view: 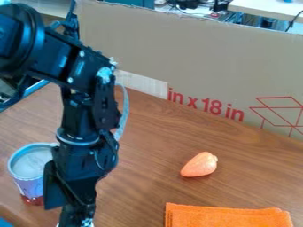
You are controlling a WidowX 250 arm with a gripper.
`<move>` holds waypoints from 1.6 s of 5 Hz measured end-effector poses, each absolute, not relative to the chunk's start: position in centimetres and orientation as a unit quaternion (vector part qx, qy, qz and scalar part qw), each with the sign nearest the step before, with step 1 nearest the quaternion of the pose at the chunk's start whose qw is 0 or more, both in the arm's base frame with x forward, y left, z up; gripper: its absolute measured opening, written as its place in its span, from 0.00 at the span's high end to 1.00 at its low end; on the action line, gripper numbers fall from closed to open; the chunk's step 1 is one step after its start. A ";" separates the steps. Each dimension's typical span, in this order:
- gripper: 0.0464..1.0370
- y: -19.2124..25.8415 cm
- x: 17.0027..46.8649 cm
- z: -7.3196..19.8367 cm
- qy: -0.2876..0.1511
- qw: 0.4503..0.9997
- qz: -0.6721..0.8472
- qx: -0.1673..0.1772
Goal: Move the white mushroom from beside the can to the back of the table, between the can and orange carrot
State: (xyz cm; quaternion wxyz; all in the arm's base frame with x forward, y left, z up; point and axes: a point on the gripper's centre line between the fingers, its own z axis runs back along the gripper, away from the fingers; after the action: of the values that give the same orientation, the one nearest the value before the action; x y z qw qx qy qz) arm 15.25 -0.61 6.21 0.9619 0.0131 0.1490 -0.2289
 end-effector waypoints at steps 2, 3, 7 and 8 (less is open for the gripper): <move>0.04 -0.3 15.1 4.8 0.171 0.961 -0.218 0.021; 0.09 -0.4 15.4 4.2 0.165 0.957 -0.236 0.017; 0.79 -1.4 16.1 4.0 0.132 0.958 -0.254 -0.011; 0.79 -2.0 18.9 8.5 0.070 0.963 -0.261 -0.010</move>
State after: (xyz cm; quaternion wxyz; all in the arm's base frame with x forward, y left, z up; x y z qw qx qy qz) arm 18.85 -1.98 8.49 0.9627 -0.0105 0.0697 -0.2612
